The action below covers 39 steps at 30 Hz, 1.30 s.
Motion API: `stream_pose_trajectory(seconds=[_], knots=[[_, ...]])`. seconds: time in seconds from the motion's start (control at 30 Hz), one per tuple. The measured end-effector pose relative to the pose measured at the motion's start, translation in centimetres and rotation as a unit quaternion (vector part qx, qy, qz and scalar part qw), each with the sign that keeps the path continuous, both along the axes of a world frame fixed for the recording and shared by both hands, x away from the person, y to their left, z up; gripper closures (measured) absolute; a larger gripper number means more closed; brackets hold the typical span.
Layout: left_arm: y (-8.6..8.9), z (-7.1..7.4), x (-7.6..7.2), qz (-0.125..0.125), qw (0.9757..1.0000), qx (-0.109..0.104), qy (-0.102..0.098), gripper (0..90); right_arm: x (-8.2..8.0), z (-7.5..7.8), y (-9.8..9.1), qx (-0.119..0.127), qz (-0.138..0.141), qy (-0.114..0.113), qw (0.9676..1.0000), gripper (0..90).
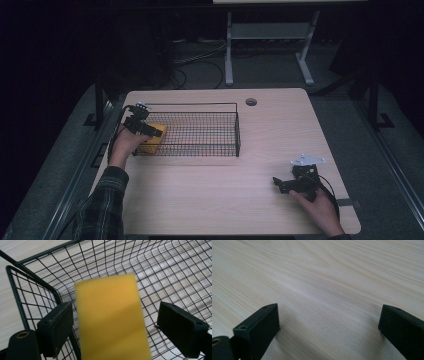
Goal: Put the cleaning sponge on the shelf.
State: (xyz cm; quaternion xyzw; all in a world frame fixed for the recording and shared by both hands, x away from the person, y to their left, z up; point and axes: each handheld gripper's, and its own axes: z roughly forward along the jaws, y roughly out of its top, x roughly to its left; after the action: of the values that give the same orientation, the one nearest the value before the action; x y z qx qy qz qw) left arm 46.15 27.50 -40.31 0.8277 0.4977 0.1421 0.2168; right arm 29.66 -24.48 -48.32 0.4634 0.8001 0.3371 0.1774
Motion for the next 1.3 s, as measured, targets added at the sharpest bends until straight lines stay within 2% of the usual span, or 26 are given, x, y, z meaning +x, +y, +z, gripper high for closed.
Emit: stream_pose_trajectory(seconds=[0.33,0.57,0.97,1.2,1.3], knots=[[0.0,1.0,-0.6,-0.006,1.0,-0.007,-0.004,13.4,0.0,0.0,0.0,0.0,0.0,0.0,1.0,2.6],[0.2,1.9,-1.6,-0.009,0.9999,-0.009,-0.005,13.5,0.0,0.0,0.0,0.0,0.0,0.0,1.0,2.6],[0.0,3.1,-5.2,-0.023,0.999,-0.03,-0.025,13.6,0.0,0.0,0.0,0.0,-0.001,0.001,1.0,2.6],[-0.2,2.9,-7.7,-0.034,0.9982,-0.035,-0.033,13.7,0.0,0.0,0.0,0.0,-0.001,0.001,1.0,2.6],[-0.3,2.8,-8.8,-0.038,0.9976,-0.044,-0.038,13.7,0.0,0.0,0.0,0.0,-0.001,0.001,1.0,2.6]])
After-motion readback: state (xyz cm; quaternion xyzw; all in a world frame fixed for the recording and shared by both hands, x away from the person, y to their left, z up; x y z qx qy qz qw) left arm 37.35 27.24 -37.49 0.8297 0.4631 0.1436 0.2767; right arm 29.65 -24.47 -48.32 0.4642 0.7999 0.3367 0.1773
